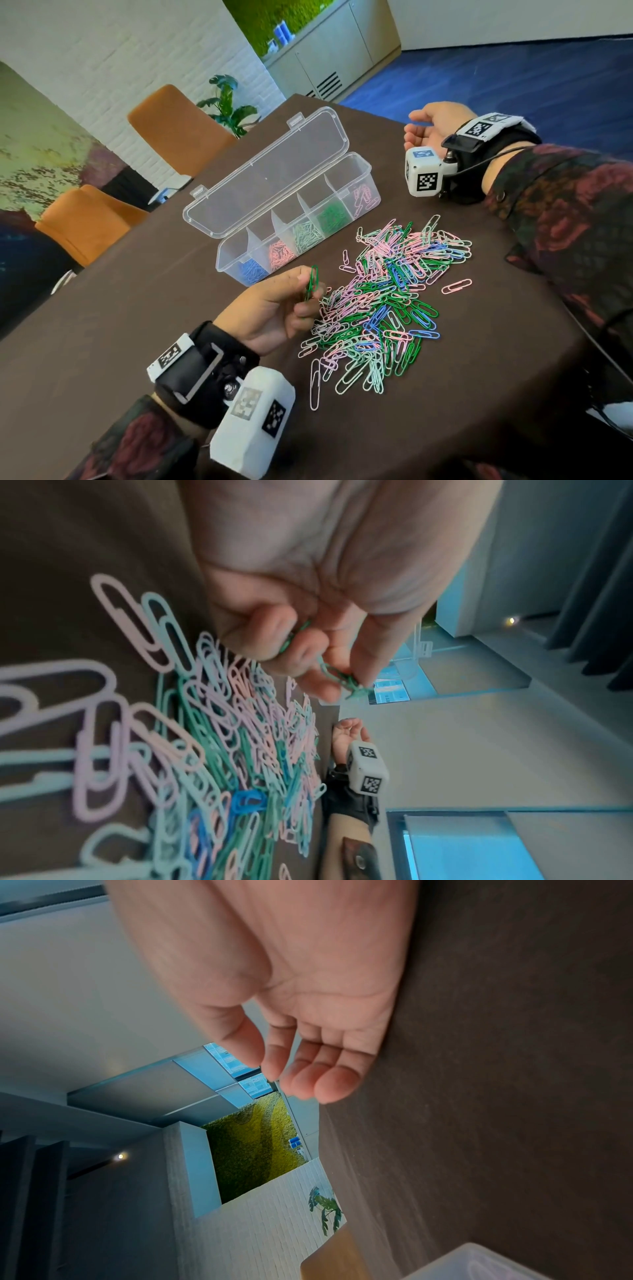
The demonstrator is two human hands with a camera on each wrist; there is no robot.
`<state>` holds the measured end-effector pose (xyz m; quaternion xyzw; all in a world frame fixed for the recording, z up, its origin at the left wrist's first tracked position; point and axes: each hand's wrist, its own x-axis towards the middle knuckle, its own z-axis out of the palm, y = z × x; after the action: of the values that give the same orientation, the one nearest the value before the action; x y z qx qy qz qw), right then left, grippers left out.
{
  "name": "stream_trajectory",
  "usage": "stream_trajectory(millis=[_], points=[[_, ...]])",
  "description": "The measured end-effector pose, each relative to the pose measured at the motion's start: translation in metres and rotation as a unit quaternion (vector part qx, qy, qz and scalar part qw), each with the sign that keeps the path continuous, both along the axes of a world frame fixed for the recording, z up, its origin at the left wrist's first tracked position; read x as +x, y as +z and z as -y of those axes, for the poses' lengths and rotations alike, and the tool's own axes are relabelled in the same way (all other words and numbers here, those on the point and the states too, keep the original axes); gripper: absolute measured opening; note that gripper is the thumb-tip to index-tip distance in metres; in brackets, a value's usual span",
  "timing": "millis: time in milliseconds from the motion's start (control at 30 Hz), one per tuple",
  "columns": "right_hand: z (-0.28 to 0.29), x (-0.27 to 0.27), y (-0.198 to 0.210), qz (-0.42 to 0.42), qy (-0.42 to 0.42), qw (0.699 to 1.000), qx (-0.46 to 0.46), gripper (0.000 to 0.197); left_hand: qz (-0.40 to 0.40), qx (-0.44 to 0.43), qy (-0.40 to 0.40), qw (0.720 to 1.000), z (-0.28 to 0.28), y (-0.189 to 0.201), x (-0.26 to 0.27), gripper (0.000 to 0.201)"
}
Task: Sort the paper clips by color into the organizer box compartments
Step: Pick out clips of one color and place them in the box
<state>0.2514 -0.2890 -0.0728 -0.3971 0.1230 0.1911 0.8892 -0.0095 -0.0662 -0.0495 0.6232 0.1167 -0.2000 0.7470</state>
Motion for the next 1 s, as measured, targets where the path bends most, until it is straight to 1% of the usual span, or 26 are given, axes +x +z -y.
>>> stream_trajectory(millis=[133,200,300,400,467,567,633,700,733,900,1000], points=[[0.000,0.002,-0.001,-0.001,0.000,1.000,0.002,0.011,-0.014,-0.089,0.035,0.995,0.005,-0.003,-0.001,0.037],[0.000,0.003,-0.001,-0.001,-0.001,1.000,-0.002,0.011,-0.022,-0.126,0.045,0.991,0.008,-0.005,0.000,0.032],[0.000,0.003,-0.001,0.001,-0.005,1.000,0.000,0.012,-0.024,-0.165,0.057,0.984,0.011,-0.008,0.001,0.028],[0.000,0.002,-0.002,0.001,-0.005,1.000,0.004,0.011,-0.014,-0.204,0.070,0.976,0.013,-0.011,0.003,0.032],[0.000,0.002,-0.002,0.000,0.000,1.000,0.005,0.011,0.000,-0.209,0.071,0.975,0.014,-0.011,0.006,0.033],[0.000,0.003,-0.002,0.002,0.008,1.000,0.004,0.012,0.034,-0.187,0.070,0.979,0.014,-0.004,0.016,0.028],[0.000,0.004,-0.003,0.005,0.002,1.000,0.005,0.013,0.064,-0.160,0.089,0.981,0.016,0.008,0.027,0.022],[0.000,0.005,-0.004,0.004,-0.003,1.000,0.006,0.014,0.104,-0.100,0.122,0.982,0.019,0.022,0.044,0.013],[0.000,0.005,-0.004,0.004,-0.005,1.000,0.007,0.014,0.124,-0.068,0.136,0.981,0.020,0.029,0.053,0.013],[0.000,0.005,-0.004,0.003,0.000,1.000,0.007,0.015,0.196,0.069,0.223,0.953,0.025,0.051,0.096,0.024],[0.001,0.006,-0.004,0.000,0.002,1.000,0.008,0.017,0.196,0.134,0.240,0.941,0.032,0.052,0.111,0.018]])
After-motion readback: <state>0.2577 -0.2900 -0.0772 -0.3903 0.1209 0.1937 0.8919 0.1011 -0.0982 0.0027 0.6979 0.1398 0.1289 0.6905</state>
